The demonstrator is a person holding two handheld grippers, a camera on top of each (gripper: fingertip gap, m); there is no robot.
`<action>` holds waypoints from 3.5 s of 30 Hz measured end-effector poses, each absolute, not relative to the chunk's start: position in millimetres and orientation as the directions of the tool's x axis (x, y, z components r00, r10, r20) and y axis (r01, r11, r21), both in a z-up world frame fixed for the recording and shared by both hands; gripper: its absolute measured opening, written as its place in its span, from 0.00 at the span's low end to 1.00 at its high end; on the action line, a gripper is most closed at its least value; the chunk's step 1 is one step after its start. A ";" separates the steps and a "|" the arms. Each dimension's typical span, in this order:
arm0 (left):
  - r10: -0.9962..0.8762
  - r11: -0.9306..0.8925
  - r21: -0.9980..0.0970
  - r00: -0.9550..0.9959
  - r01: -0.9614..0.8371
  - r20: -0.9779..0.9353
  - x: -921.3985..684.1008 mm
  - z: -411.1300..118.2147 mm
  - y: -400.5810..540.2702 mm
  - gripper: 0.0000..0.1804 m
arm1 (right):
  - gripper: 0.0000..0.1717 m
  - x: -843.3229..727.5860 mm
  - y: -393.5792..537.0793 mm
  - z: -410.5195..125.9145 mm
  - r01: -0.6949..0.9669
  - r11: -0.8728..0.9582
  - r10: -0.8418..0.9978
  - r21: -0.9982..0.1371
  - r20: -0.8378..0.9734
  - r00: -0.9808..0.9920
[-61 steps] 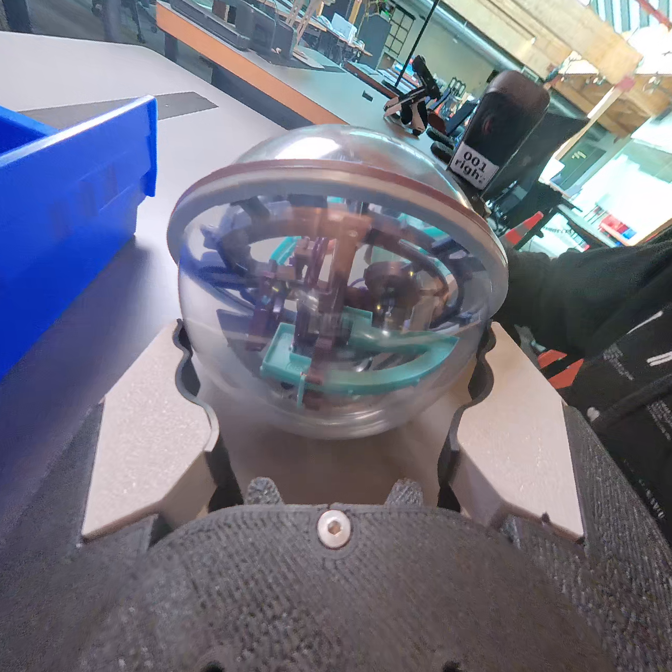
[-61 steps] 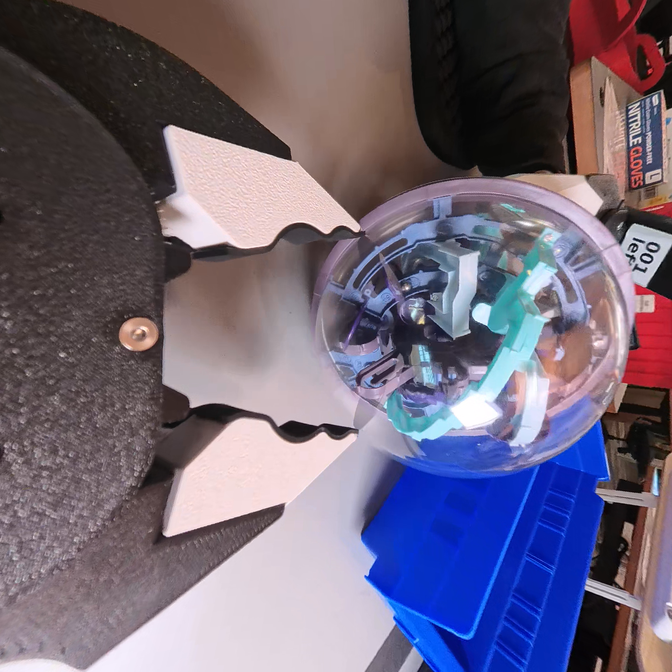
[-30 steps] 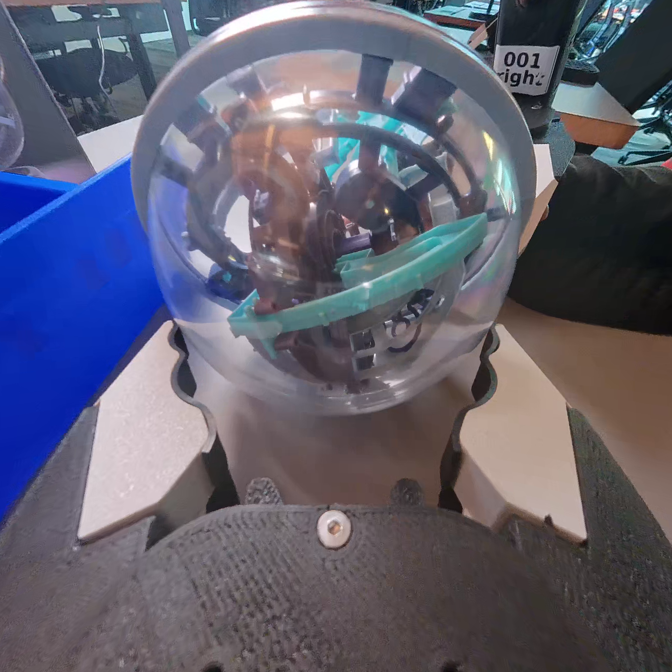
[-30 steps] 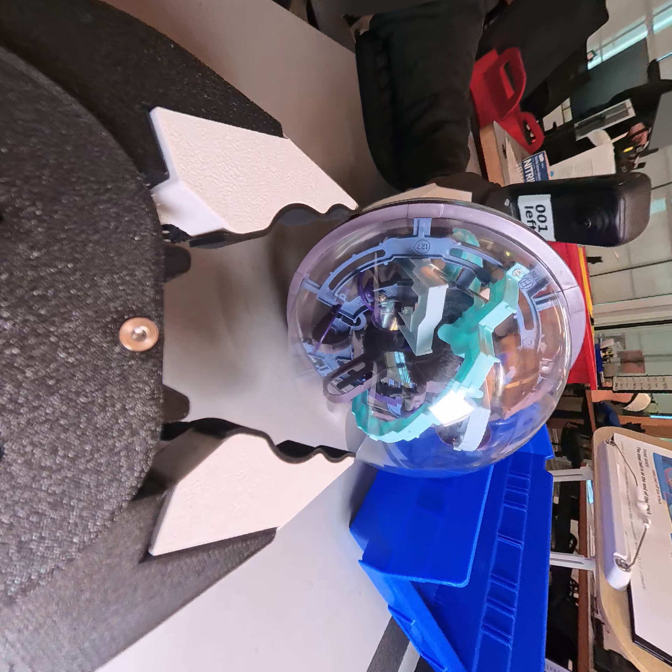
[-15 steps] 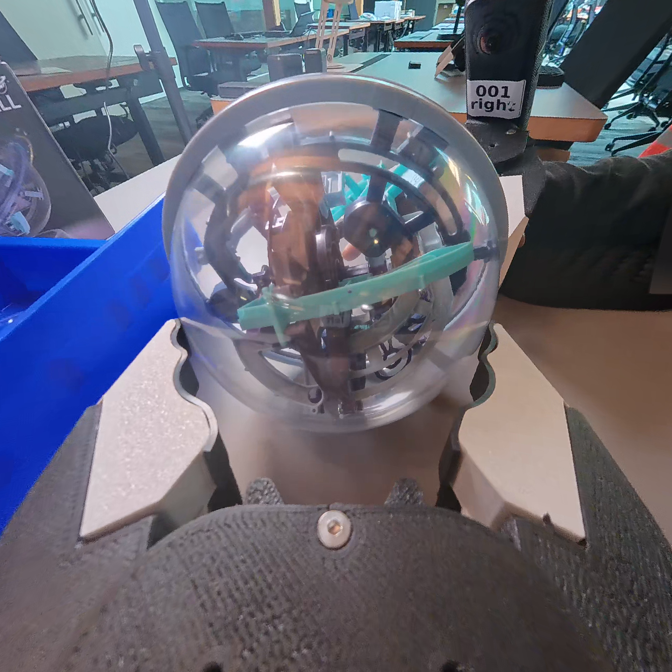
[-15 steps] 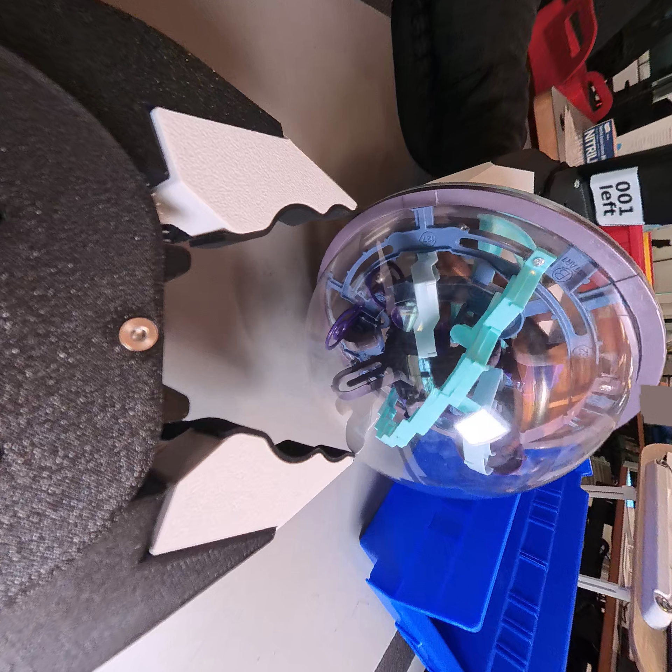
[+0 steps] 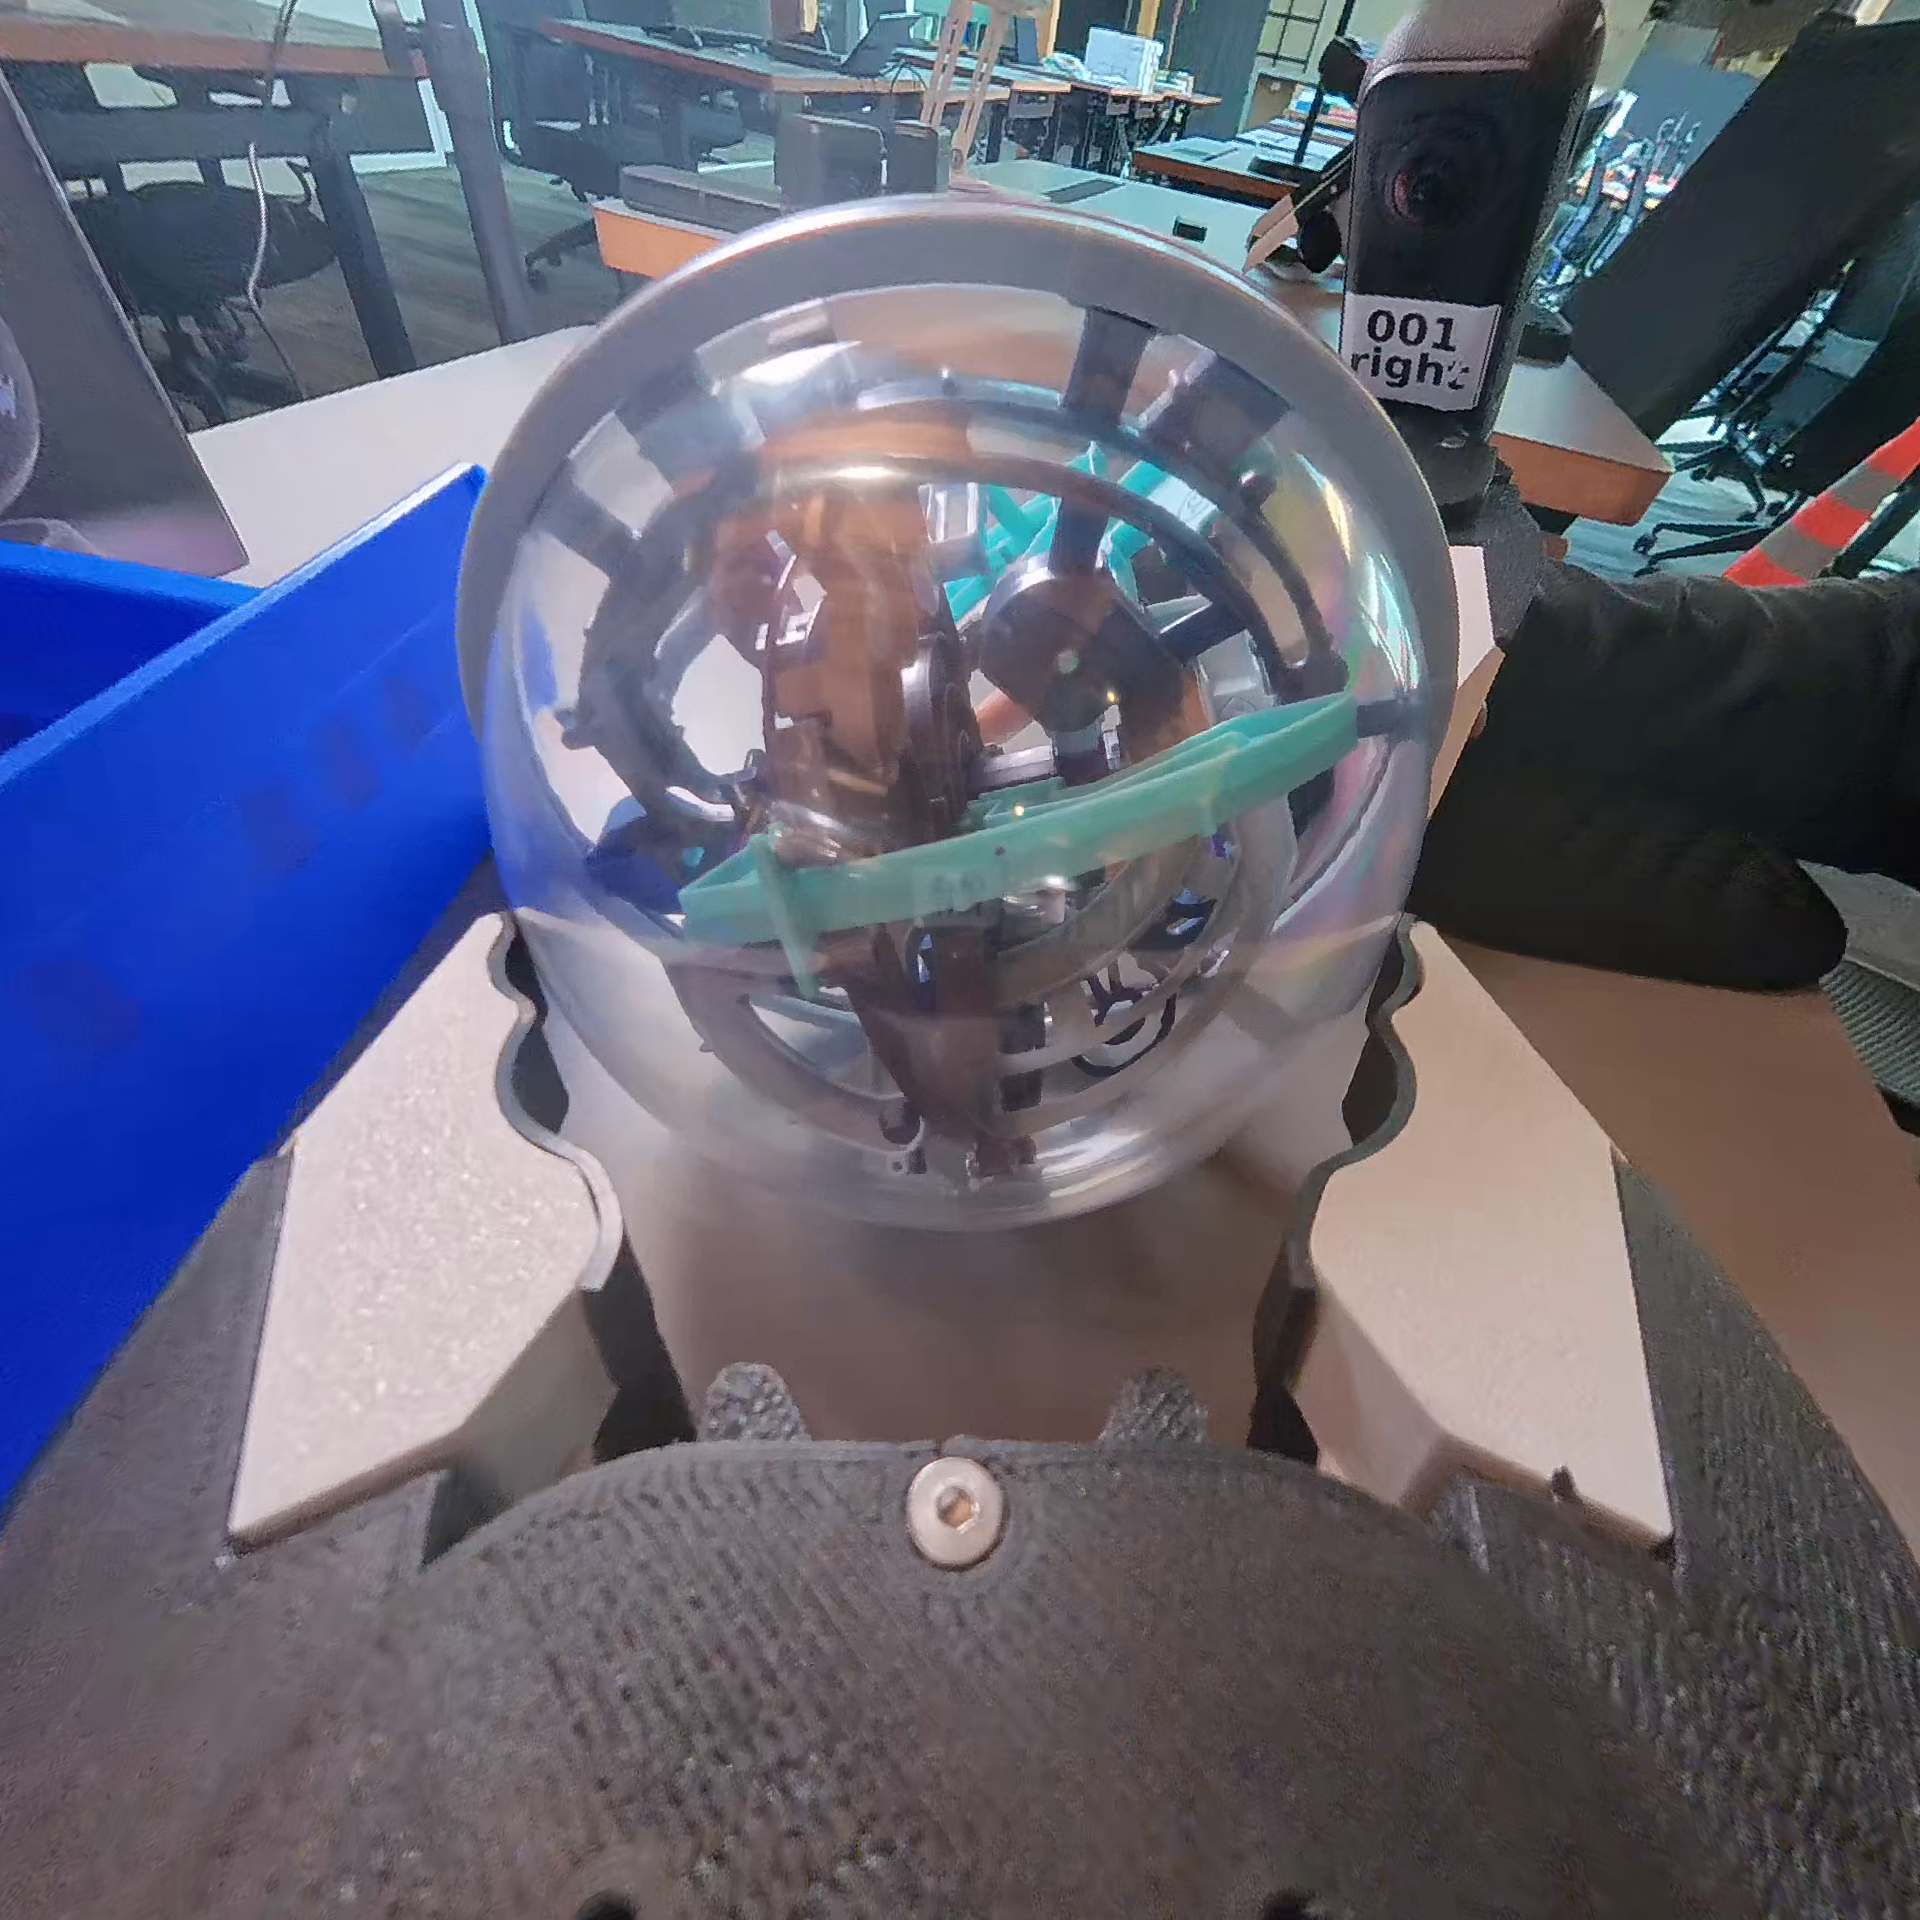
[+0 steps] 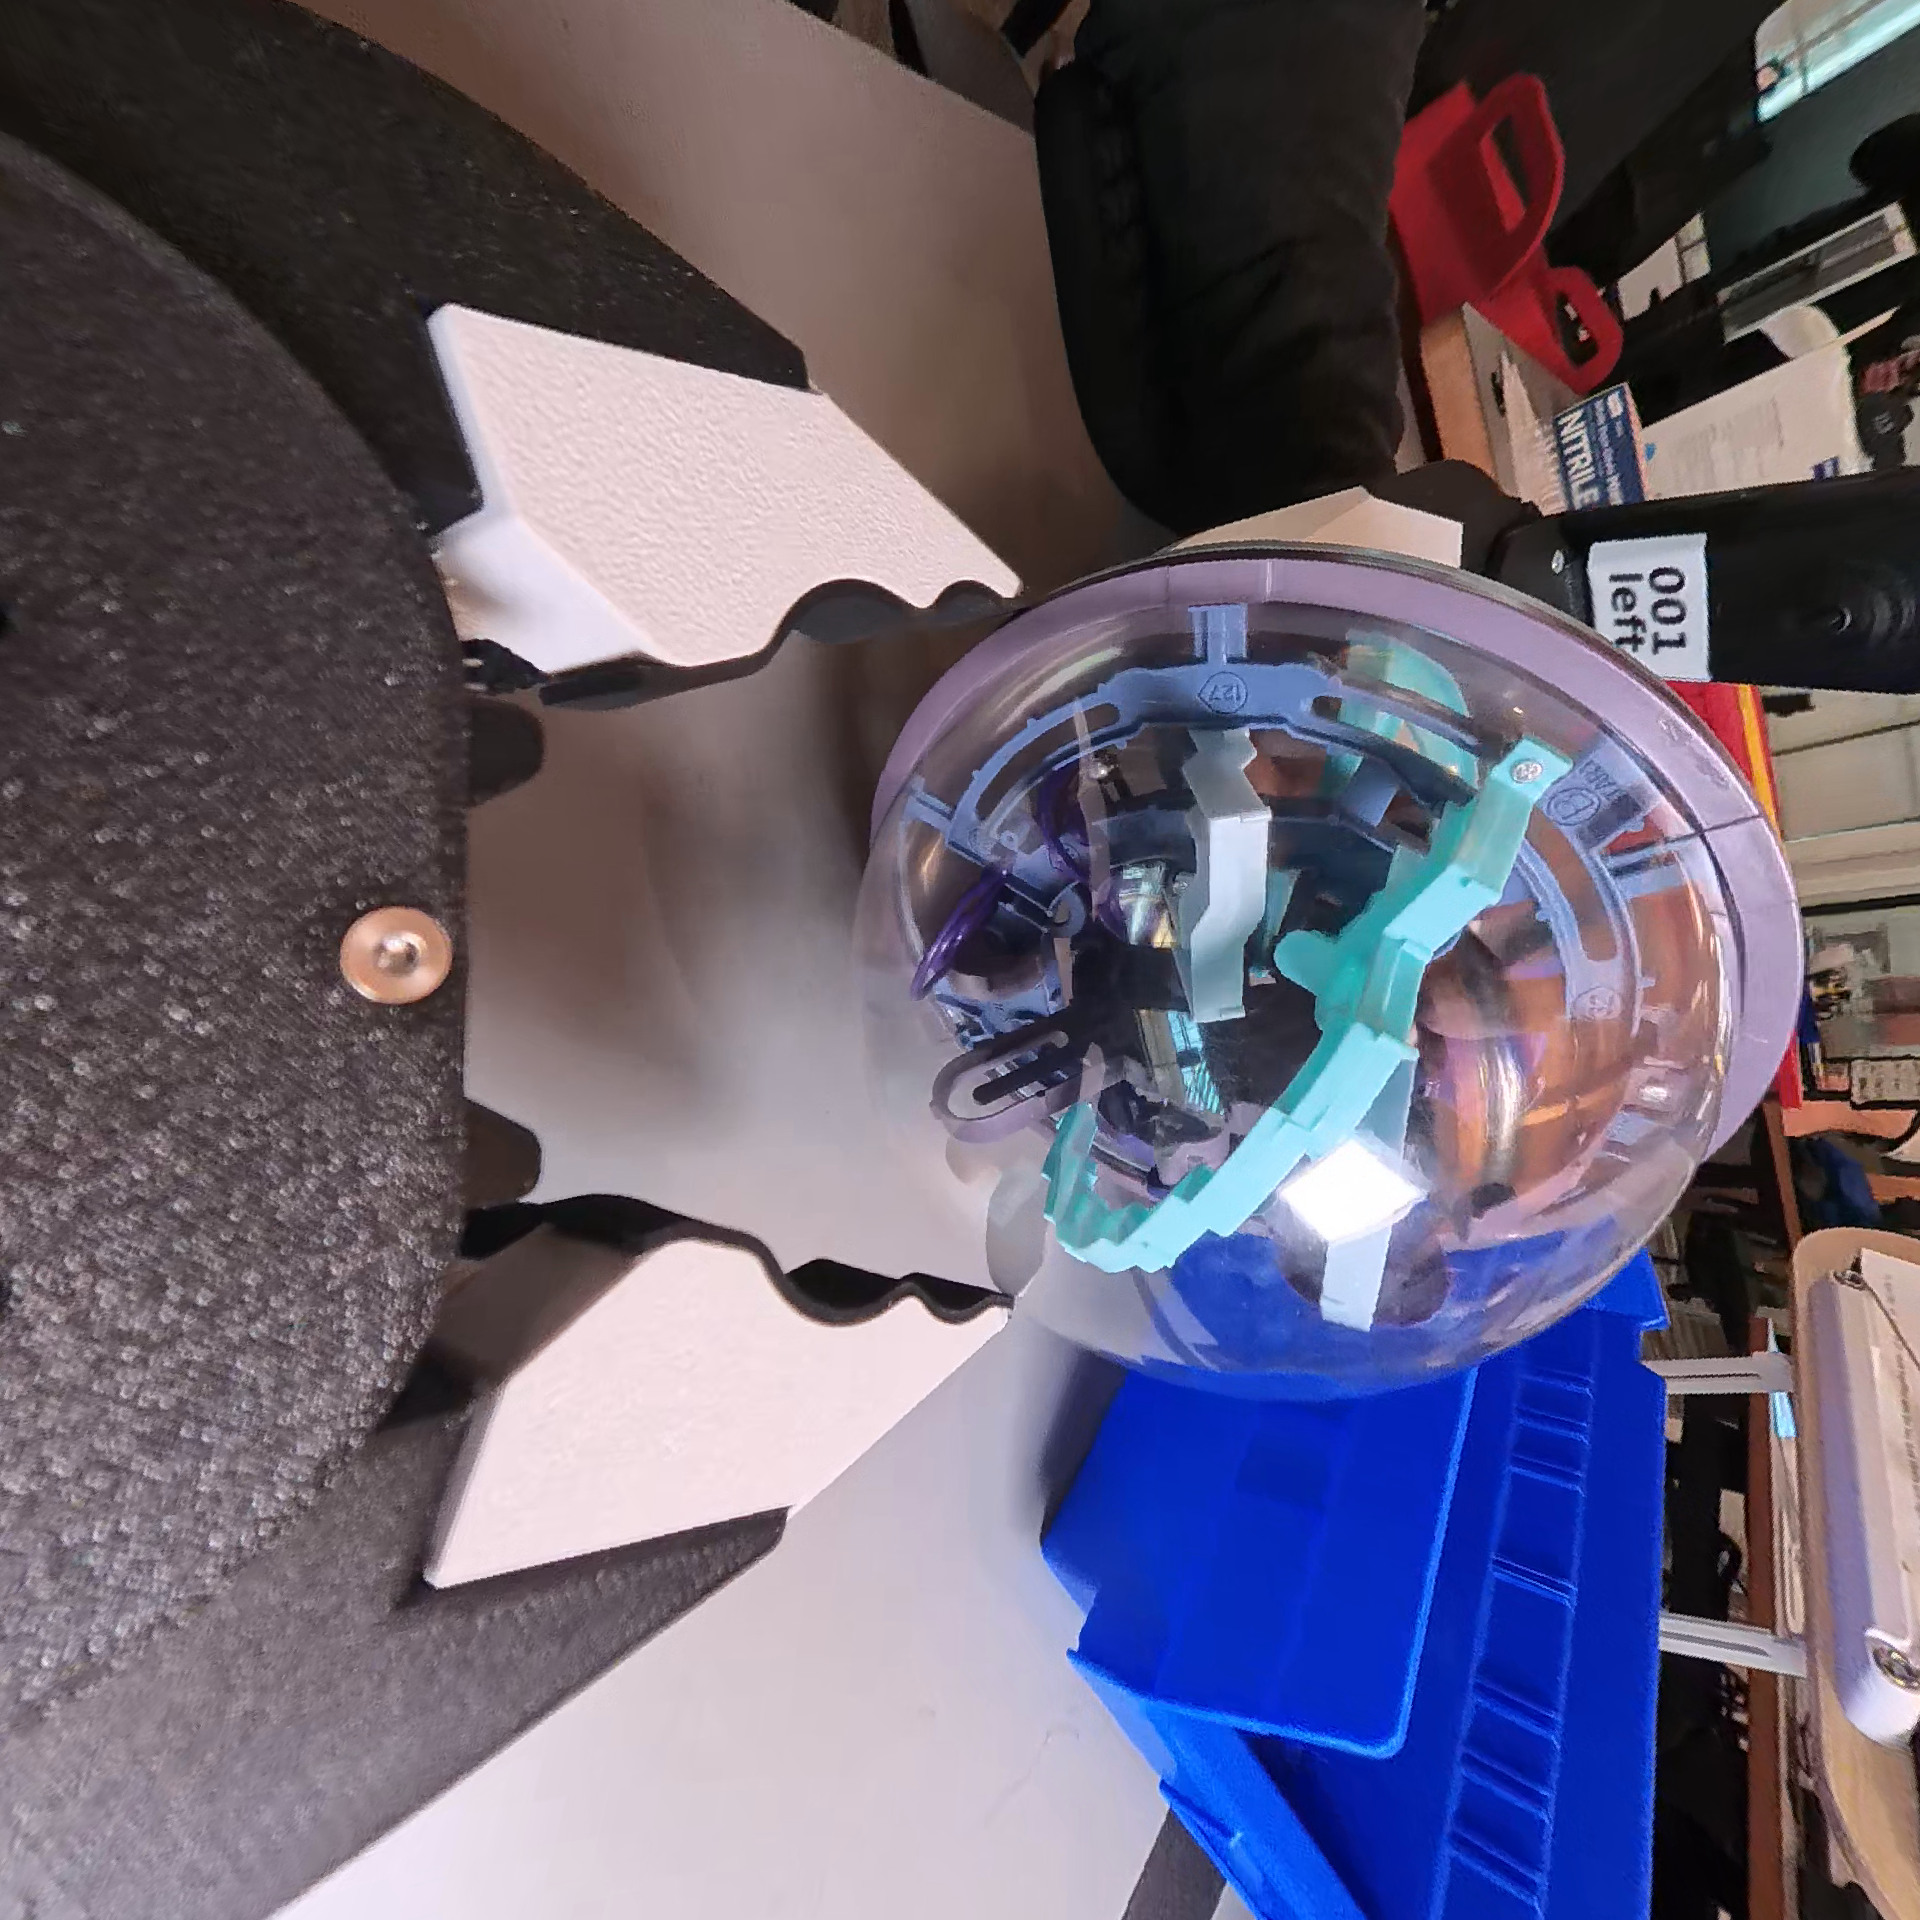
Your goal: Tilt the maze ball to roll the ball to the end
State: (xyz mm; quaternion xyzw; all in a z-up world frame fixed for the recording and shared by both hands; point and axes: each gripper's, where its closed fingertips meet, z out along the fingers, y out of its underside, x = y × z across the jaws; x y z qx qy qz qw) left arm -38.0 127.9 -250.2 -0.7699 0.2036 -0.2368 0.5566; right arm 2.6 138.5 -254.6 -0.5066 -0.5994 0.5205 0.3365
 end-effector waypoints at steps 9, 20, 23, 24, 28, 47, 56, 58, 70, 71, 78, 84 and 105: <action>-0.546 -0.386 -0.920 0.788 0.064 0.284 -37.4 -251.3 127.4 0.84 | 0.71 3.4 141.2 -247.5 0.247 -0.144 0.941 -0.958 -0.211 -0.266; -0.493 -0.442 -0.890 0.797 0.117 0.349 -37.2 -245.8 127.9 0.84 | 0.70 4.3 139.2 -250.1 0.303 -0.260 0.895 -0.917 -0.347 -0.282; -0.473 -0.465 -0.874 0.795 0.139 0.378 -36.9 -244.1 127.2 0.83 | 0.70 4.8 137.6 -250.9 0.326 -0.300 0.873 -0.896 -0.396 -0.285; -0.468 -0.469 -0.871 0.795 0.147 0.386 -37.2 -243.6 127.1 0.83 | 0.70 4.9 137.0 -251.4 0.335 -0.313 0.865 -0.888 -0.413 -0.285; -0.442 -0.484 -0.858 0.799 0.172 0.409 -37.5 -240.9 127.3 0.83 | 0.70 5.6 133.3 -254.6 0.379 -0.362 0.828 -0.851 -0.481 -0.288; -0.438 -0.468 -0.873 0.823 0.134 0.361 -32.0 -215.8 146.2 0.78 | 0.73 19.9 150.5 -213.6 0.172 0.007 0.970 -0.985 -0.034 -0.239; -0.553 -0.379 -0.925 0.793 0.036 0.258 -33.0 -226.8 119.8 0.83 | 0.69 19.1 172.5 -210.8 0.125 -0.158 0.970 -0.980 -0.177 -0.165; -0.553 -0.408 -0.913 0.795 0.001 0.248 -28.1 -252.4 120.4 0.83 | 0.69 19.8 174.1 -213.0 0.136 -0.190 0.962 -0.972 -0.212 -0.171; -0.514 -0.378 -0.908 0.775 0.180 0.367 -35.8 -241.1 135.6 0.75 | 0.68 14.8 167.4 -239.6 0.253 -0.355 0.885 -0.900 -0.411 -0.218; -0.508 -0.382 -0.906 0.778 0.180 0.369 -35.9 -240.5 135.4 0.75 | 0.68 14.8 167.2 -240.3 0.258 -0.364 0.879 -0.895 -0.422 -0.220; -0.444 -0.427 -0.869 0.779 0.250 0.443 -36.7 -234.6 139.4 0.75 | 0.68 14.6 168.8 -243.6 0.291 -0.490 0.799 -0.821 -0.557 -0.226; -0.424 -0.433 -0.864 0.787 0.259 0.449 -38.7 -229.9 138.1 0.74 | 0.68 13.6 164.7 -248.0 0.322 -0.528 0.755 -0.786 -0.608 -0.246; -0.425 -0.331 -0.884 0.784 0.330 0.452 -47.8 -196.4 147.0 0.64 | 0.71 8.9 169.5 -226.1 0.128 0.035 0.991 -0.991 0.017 -0.135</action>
